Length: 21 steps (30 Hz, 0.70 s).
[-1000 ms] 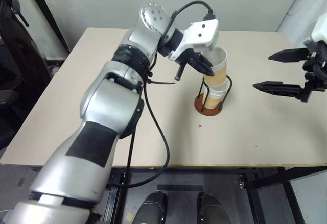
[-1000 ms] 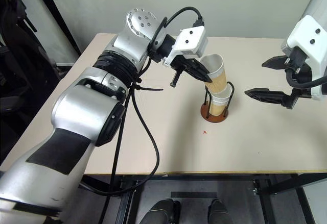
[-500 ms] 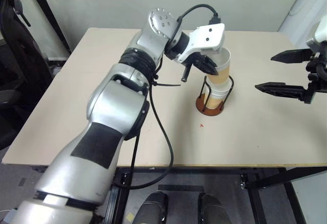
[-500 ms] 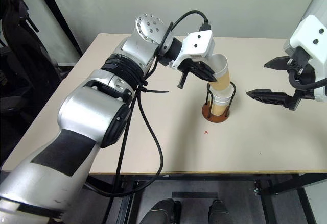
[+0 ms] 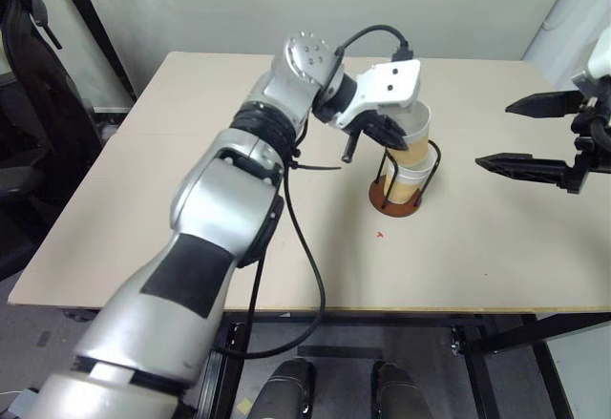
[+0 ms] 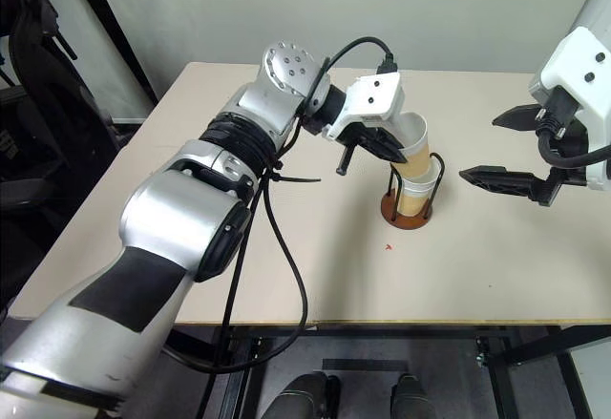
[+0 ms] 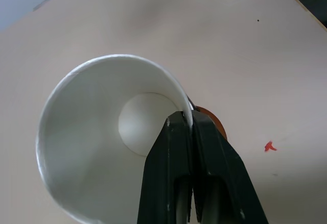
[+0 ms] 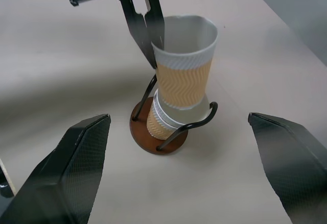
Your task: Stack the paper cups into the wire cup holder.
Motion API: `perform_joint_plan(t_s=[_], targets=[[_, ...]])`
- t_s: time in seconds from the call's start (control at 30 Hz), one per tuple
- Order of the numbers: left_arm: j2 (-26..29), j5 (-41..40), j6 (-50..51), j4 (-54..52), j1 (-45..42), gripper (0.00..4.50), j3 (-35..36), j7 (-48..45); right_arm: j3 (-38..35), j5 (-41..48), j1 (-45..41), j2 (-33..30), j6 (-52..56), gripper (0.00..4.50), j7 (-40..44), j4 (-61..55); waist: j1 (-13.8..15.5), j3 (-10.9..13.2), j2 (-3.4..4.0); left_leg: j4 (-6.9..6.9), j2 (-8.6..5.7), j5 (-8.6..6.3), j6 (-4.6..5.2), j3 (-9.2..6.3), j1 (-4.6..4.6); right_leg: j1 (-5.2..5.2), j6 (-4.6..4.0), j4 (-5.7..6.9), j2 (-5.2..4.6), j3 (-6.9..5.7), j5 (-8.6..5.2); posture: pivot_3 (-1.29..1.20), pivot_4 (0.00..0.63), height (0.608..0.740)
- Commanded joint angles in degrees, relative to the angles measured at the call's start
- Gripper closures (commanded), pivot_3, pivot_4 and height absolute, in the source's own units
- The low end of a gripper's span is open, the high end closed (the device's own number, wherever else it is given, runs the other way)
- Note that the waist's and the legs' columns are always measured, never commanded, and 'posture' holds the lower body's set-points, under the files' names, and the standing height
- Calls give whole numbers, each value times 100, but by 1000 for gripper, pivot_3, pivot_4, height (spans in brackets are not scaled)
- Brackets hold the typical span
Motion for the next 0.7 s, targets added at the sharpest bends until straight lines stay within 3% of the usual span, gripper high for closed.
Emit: perform_joint_plan(t_s=[0.03,0.23,0.3,0.63,0.7], targets=[[-22,24,-6,-34,-51,4432,123,126,-248,89,-28,-141,43,0,-90,-111,1,0,0,0,0,0,0,-1,0,0,2,0,-4,3,-1,0,150,740],[-51,246,-18,-12,39,4271,4,317,-351,154,37,-173,115,0,-112,-177,1,0,0,1,-3,1,3,1,0,2,5,0,-11,3,-2,0,150,740],[-69,279,15,-5,59,3832,17,356,-360,173,53,-174,114,0,-126,-181,1,0,0,1,-4,2,4,2,0,2,6,1,-10,0,-2,0,150,740],[-147,155,114,-7,-21,303,247,508,-267,218,23,-160,61,0,-217,-136,1,0,0,1,-7,4,8,7,0,3,11,0,-16,3,-2,0,150,740],[-184,119,145,-8,-24,48,304,531,-252,223,16,-150,56,0,-238,-132,1,0,0,1,-7,5,9,9,0,3,12,0,-15,2,-1,0,150,740]])
